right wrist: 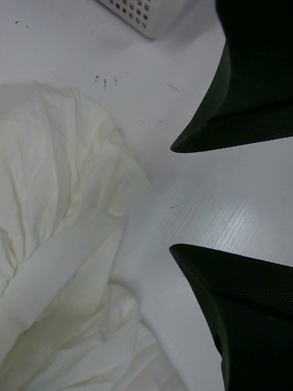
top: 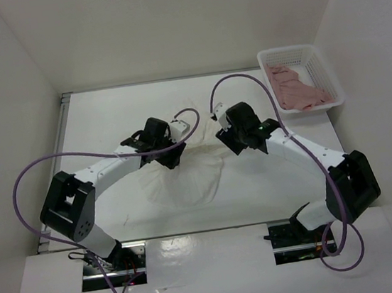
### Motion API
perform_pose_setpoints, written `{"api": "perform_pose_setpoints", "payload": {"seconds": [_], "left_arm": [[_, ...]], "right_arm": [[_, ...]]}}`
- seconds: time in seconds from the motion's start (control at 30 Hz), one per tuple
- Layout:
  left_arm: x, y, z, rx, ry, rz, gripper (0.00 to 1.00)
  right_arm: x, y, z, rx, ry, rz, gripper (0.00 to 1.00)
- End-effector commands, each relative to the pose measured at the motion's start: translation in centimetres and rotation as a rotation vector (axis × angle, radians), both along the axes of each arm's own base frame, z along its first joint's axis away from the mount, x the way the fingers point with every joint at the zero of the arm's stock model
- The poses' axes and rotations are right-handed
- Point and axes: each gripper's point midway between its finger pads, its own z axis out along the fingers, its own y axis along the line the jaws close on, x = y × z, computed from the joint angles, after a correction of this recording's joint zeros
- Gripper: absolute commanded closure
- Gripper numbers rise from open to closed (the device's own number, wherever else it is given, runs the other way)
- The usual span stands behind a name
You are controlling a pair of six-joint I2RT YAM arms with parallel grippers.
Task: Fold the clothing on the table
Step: Flatten the skirt out
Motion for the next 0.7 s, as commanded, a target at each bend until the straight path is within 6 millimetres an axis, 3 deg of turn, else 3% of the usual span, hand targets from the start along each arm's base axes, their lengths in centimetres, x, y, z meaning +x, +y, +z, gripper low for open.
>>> {"api": "perform_pose_setpoints", "payload": {"seconds": [0.0,0.23,0.27,0.37,0.67], "left_arm": [[1.2,-1.4,2.1,-0.08,-0.03,-0.015,0.4],[2.1,-0.9,3.0,-0.136,-0.023,-0.011,0.55],[2.0,-1.0,3.4,-0.146,-0.028,-0.018,0.62],[2.2,-0.3,4.1,-0.157,-0.035,-0.004,0.71],[2.2,0.9,6.5,-0.211,-0.051,0.015,0.77]], "right_arm": [[0.7,-0.1,1.9,0.043,-0.073,-0.006,0.34],[0.4,-0.1,1.5,0.033,-0.072,0.032,0.34],[0.2,-0.2,1.1,0.018,-0.065,0.042,0.34],[-0.2,-0.5,0.0,-0.005,-0.041,0.052,0.34],[0.6,1.2,-1.0,-0.112,-0.125,0.127,0.35]]}}
